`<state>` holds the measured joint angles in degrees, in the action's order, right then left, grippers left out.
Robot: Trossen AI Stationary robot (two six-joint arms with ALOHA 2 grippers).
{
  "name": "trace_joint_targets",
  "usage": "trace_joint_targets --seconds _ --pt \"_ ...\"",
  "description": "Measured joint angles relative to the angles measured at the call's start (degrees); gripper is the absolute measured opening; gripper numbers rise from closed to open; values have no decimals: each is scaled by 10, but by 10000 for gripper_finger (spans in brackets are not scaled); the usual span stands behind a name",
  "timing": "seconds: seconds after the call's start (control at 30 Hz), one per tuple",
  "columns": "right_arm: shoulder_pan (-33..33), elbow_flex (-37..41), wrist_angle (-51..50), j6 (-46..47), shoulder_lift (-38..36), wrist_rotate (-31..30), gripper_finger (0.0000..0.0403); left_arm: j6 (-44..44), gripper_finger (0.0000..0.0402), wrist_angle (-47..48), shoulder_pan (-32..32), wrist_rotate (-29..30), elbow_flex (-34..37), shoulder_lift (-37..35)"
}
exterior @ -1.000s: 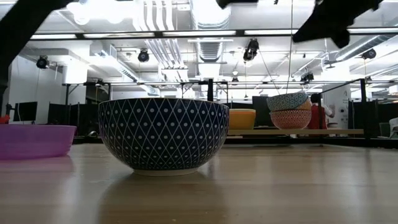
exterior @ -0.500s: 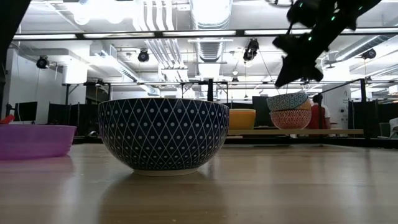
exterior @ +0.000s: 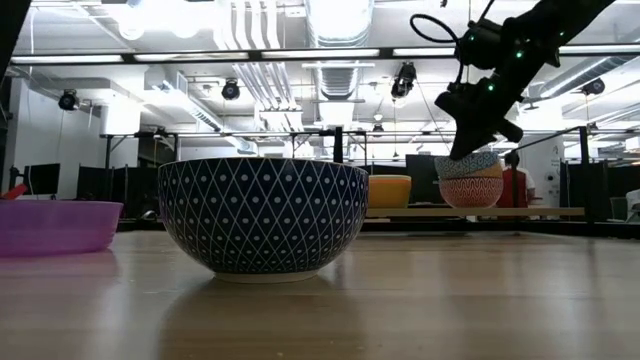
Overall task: Place and stack bowls onto a shelf
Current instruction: Stack the orange patterned bowl on top of the blue patterned bowl on the shelf
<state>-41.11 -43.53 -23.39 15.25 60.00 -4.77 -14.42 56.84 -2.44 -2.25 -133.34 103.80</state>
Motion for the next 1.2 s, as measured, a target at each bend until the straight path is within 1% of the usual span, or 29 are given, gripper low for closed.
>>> trace_joint_targets --seconds 0.23,0.3,0.37,0.53,0.67,0.83,0.97,1.1,1.2 --pt "-6 -6 17 -10 -11 0 8 15 39 22 0 3 0 0" --pt "-6 -9 17 -10 -11 -8 8 15 39 27 0 3 0 0" --pt "-10 -11 8 -15 -8 -25 8 15 39 28 0 4 0 0" --pt "-19 -11 -22 -16 -1 -28 8 19 39 31 -1 4 0 0" --pt "-20 -12 -21 -16 -9 -28 8 19 39 32 -3 4 0 0" --pt "-18 -15 -4 -17 -20 -27 9 19 39 39 -5 30 0 0" --pt "-18 -12 -4 -20 -7 -27 9 21 39 39 -6 33 9 0" --pt "-18 -11 -4 -26 0 -27 9 43 39 53 -6 33 31 0" --pt "-17 -13 -6 -26 -16 -26 9 79 39 82 -6 35 48 0"
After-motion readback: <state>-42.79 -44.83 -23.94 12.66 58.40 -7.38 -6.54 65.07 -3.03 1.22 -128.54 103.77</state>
